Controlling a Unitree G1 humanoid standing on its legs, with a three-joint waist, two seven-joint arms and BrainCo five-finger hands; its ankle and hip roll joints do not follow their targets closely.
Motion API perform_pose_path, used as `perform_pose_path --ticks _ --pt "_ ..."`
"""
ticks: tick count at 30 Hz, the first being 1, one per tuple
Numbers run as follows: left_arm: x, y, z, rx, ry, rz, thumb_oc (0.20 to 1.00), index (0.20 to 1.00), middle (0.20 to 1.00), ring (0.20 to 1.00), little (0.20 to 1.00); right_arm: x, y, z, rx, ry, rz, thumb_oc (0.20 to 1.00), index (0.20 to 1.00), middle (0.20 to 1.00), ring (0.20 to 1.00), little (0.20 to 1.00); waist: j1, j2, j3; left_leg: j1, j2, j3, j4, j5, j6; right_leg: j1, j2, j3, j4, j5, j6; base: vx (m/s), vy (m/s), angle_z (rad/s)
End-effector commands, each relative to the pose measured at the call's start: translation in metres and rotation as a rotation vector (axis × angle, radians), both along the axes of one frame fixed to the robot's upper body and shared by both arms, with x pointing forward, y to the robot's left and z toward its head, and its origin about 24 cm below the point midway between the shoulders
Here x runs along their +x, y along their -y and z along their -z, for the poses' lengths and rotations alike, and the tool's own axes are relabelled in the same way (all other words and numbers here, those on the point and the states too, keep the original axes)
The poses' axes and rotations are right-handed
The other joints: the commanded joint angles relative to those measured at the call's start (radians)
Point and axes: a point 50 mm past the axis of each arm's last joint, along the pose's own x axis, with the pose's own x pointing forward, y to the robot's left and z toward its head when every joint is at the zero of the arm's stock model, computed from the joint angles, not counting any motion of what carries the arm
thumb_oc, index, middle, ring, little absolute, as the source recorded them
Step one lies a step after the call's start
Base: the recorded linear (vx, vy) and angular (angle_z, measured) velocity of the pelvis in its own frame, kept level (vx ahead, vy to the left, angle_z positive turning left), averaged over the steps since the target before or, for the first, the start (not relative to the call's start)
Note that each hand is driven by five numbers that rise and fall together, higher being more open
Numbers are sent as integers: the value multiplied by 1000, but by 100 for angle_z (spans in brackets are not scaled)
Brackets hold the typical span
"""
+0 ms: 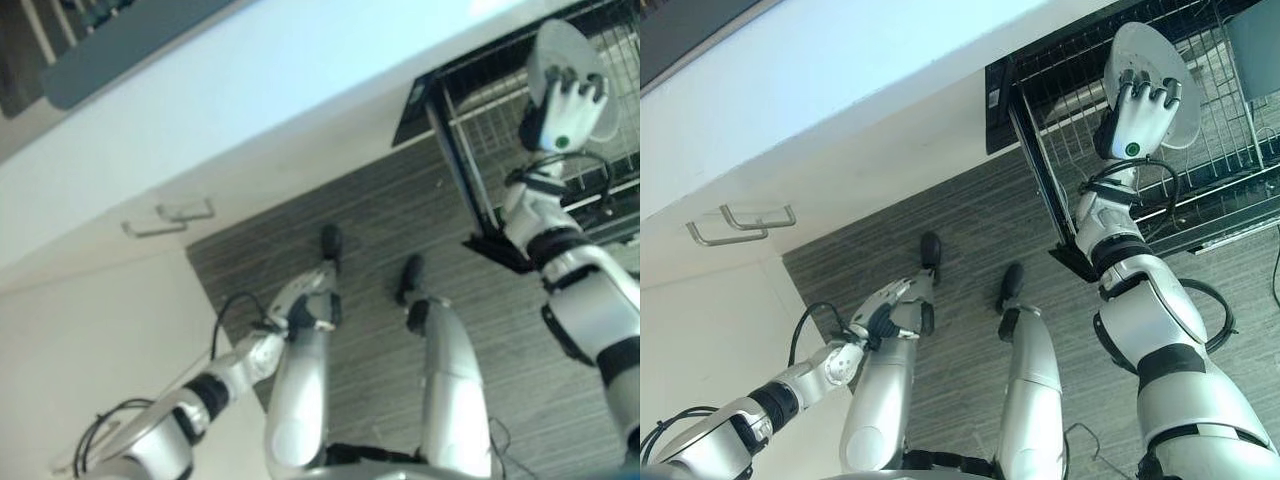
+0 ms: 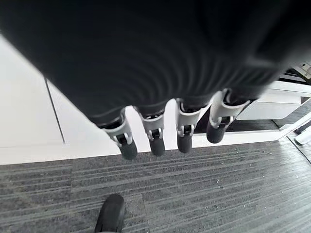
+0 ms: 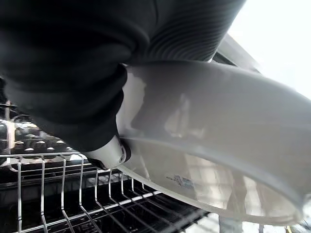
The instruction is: Place the dishes in the dishwasher.
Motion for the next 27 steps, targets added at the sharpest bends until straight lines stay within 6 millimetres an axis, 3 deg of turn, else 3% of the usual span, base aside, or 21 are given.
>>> perform_pose_path --ticks 1,5,6,7,12,14,21,27 --pt "-30 28 16 2 20 104 1000 1000 1000 1000 1000 -9 25 -41 21 177 73 200 200 200 200 200 13 54 -33 -10 25 -21 150 -218 -13 27 2 0 34 -57 46 0 0 0" --pt "-34 27 13 15 93 108 1000 1000 1000 1000 1000 -9 25 -50 50 205 67 200 200 200 200 200 18 62 -33 -30 22 -26 173 -226 -13 6 1 3 63 -68 40 36 34 2" --pt "-34 26 12 25 99 121 1000 1000 1000 1000 1000 -9 27 -51 82 209 59 457 457 457 457 457 19 62 -33 -36 22 -26 179 -228 -13 2 -1 3 68 -70 39 49 25 3" --pt "-35 28 11 21 104 128 1000 1000 1000 1000 1000 -8 27 -50 111 201 45 1000 1000 1000 1000 1000 18 63 -33 -44 23 -26 183 -230 -11 -6 1 7 75 -72 37 48 17 4" --pt "-39 26 10 -4 98 112 1000 1000 1000 1000 1000 -1 17 -51 303 185 -182 1000 1000 1000 1000 1000 17 63 -33 -60 21 -32 198 -237 -11 -24 8 15 91 -83 32 36 19 1" --pt "-39 25 8 -10 96 117 1000 1000 1000 1000 1000 6 8 -43 482 127 -361 1000 1000 1000 1000 1000 15 64 -33 -61 20 -27 200 -238 -10 -28 9 20 92 -84 29 24 44 -2" --pt "-36 26 4 -37 68 112 1000 1000 1000 1000 1000 16 -13 -31 703 7 -682 1000 1000 1000 1000 1000 13 73 -33 -63 21 -17 220 -241 -10 -39 1 23 127 -98 21 14 35 -4" --pt "-35 30 5 -56 55 98 1000 1000 1000 1000 1000 15 -19 -27 789 63 -752 1000 1000 1000 1000 1000 9 81 -33 -55 20 -10 219 -238 -10 -35 6 24 136 -105 15 0 0 0"
